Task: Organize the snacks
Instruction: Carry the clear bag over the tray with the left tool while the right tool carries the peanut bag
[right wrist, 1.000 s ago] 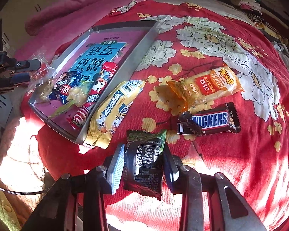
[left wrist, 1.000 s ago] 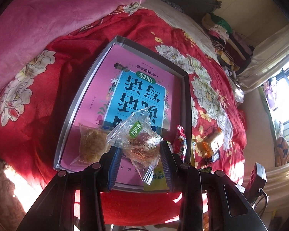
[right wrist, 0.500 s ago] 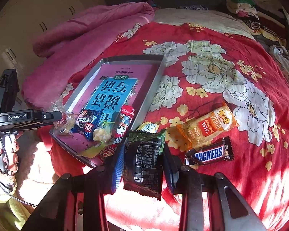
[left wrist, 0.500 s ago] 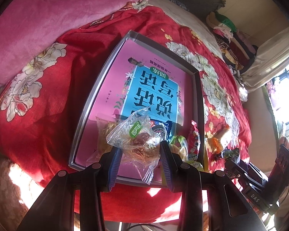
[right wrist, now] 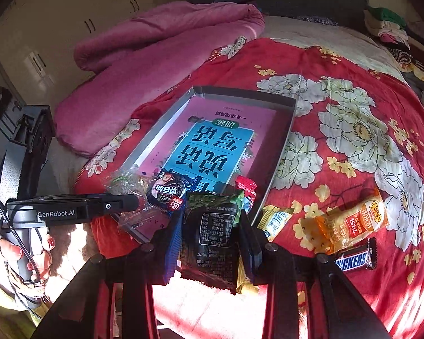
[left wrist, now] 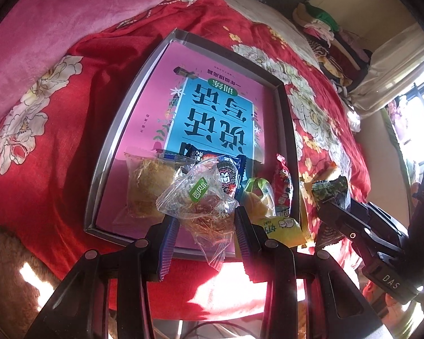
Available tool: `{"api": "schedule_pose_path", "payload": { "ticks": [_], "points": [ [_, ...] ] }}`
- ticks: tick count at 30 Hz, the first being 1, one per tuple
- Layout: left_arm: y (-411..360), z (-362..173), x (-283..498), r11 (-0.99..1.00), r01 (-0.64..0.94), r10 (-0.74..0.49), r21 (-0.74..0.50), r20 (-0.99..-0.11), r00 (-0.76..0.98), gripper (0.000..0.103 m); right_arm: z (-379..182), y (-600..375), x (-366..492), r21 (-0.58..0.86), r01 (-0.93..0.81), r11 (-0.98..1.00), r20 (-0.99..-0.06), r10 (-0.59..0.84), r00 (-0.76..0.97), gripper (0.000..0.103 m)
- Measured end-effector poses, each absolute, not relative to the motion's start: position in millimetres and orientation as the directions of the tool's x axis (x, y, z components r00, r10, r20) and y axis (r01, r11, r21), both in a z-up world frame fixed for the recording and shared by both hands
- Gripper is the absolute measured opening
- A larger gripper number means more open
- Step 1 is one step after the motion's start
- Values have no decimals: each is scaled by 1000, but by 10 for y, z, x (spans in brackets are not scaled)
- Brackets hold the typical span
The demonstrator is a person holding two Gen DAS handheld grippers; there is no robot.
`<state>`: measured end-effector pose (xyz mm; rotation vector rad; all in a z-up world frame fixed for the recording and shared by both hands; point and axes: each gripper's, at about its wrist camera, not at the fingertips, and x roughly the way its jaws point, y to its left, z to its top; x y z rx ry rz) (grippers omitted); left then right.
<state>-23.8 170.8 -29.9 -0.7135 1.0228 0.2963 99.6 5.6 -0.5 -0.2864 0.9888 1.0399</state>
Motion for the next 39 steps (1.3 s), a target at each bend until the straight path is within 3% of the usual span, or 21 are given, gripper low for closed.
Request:
{"api": "schedule_pose_path", "payload": {
  "ticks": [39],
  "points": [
    [1653,-510,-139,762,-512,-138,-397,-872,470,41,-306,771,1008,244,-859,450,-828,557,57,37]
  ]
}}
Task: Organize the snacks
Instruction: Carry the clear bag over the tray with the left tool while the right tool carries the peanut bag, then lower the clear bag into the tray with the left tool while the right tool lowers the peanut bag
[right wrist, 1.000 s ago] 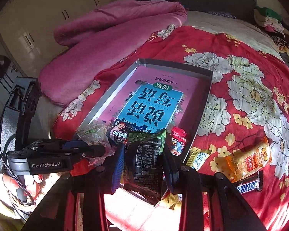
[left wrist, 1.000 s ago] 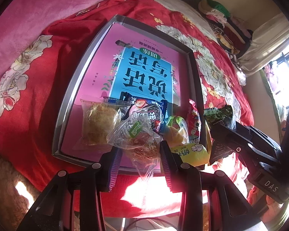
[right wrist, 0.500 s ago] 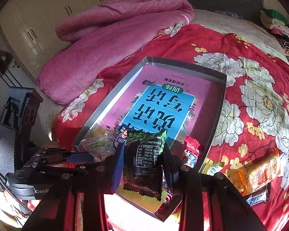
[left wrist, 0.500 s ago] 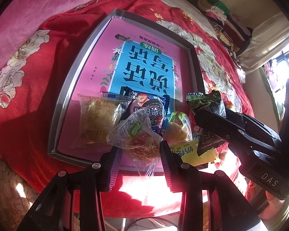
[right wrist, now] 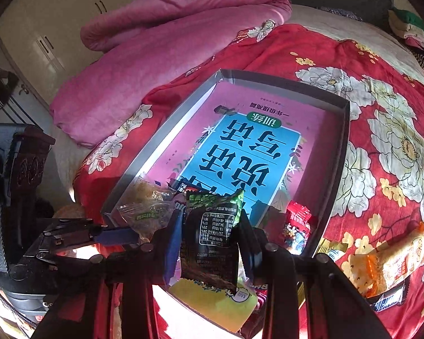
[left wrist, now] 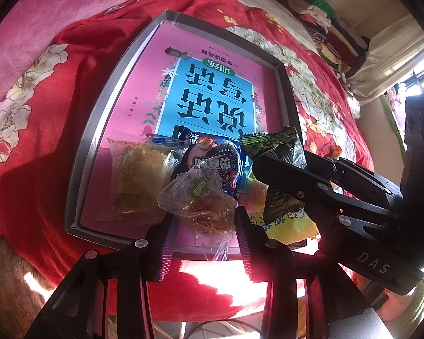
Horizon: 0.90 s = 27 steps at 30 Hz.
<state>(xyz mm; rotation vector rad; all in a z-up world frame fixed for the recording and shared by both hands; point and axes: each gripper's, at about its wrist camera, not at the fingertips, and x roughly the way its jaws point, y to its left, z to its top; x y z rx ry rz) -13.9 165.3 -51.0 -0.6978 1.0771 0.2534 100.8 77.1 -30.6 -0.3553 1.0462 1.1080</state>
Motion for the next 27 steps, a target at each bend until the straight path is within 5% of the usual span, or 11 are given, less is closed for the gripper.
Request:
{"api": "schedule_pose_path", "payload": {
  "ticks": [27],
  "points": [
    [1654,-491,-141,769,-513,-124,-380,-877,463,42,-373,742,1084,294,-832,471,-825,565,28,38]
  ]
}}
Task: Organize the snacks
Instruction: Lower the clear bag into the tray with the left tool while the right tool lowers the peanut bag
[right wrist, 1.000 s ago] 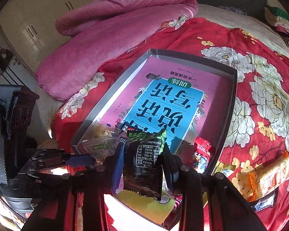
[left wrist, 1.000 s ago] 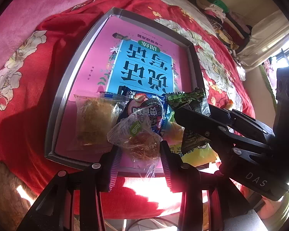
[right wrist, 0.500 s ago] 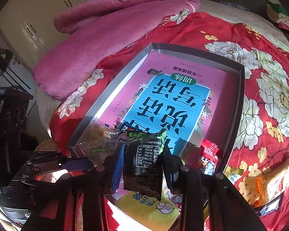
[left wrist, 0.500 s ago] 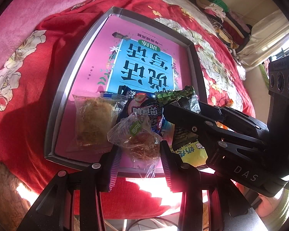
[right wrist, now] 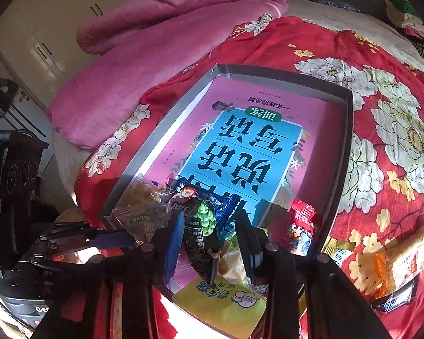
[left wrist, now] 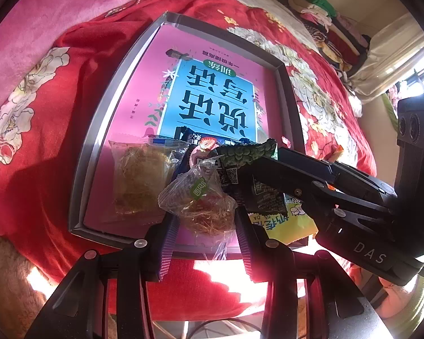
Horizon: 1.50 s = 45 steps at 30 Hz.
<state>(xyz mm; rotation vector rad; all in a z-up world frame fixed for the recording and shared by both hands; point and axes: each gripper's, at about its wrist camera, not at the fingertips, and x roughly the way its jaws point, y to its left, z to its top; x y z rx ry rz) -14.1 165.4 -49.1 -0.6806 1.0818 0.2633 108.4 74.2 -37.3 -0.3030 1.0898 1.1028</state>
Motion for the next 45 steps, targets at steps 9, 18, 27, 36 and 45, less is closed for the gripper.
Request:
{"api": "schedule_pose_path", "payload": {
  "ticks": [9,18,27,36,45],
  "points": [
    [1646,-472,-142,770,-518,-117,-372,-880,460,42,-295,626,1109,302,-818,490,-821,570,38,38],
    [1650,-449,-148,767,-523,-110,-371,-880,462,43,-194,534,1115,298,-813,500,-814,578,57,38],
    [1678,-397,-162,769,-530,-88,-357,-880,466,48,-153,455,1118,307,-800,516,-811,582,64,38],
    [1708,-311,-197,769,-535,-67,-350,-877,477,50,-82,393,1118,294,-797,528,-806,585,90,38],
    [1721,-156,-230,780,-534,-25,-326,-869,495,58,15,327,1122,286,-795,535,-787,604,123,44]
  ]
}}
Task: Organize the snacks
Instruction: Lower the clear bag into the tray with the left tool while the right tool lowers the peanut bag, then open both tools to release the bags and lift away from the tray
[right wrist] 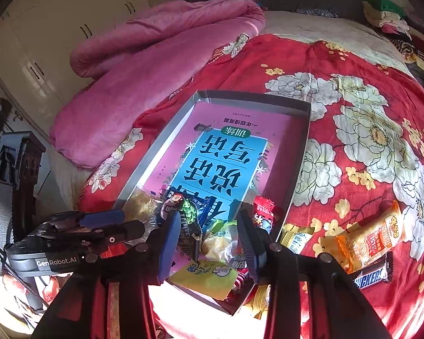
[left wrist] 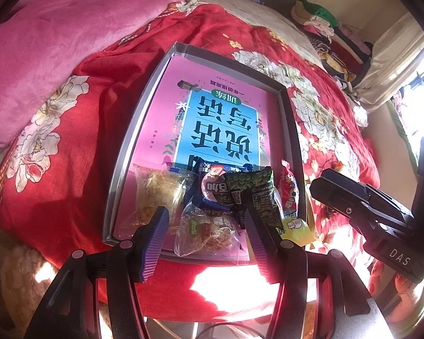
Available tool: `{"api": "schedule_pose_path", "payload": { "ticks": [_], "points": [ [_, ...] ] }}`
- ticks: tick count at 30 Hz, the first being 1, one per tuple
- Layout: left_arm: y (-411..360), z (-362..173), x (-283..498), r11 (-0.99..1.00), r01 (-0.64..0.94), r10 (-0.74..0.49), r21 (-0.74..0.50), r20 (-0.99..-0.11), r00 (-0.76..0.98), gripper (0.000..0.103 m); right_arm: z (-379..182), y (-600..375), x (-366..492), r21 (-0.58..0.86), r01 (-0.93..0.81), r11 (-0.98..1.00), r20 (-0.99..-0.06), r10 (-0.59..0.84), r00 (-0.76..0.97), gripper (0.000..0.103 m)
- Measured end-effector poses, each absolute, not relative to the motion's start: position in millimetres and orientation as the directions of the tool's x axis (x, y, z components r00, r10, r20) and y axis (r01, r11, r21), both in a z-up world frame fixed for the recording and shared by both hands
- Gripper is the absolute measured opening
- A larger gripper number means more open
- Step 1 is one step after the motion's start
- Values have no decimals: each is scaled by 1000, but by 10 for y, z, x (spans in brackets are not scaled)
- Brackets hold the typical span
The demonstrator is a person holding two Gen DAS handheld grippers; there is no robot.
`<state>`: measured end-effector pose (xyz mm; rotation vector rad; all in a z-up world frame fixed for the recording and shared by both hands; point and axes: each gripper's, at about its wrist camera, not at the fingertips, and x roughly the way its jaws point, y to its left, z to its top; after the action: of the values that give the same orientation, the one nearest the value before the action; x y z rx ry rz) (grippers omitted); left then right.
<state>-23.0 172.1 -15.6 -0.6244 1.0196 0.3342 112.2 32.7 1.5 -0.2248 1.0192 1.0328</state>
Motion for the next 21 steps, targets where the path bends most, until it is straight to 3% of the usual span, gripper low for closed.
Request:
{"api": "schedule_pose_path", "payload": {
  "ticks": [14,21],
  "points": [
    [1651,-7,-218,806,-532,51,-258,-867,497,74,116,220,1119,261,-789,556,-763,619,184,55],
    [1587,68,-199,818,-518,64,-248,-857,511,74,188,120,1143,248,-777,579,-745,627,229,62]
  ]
}}
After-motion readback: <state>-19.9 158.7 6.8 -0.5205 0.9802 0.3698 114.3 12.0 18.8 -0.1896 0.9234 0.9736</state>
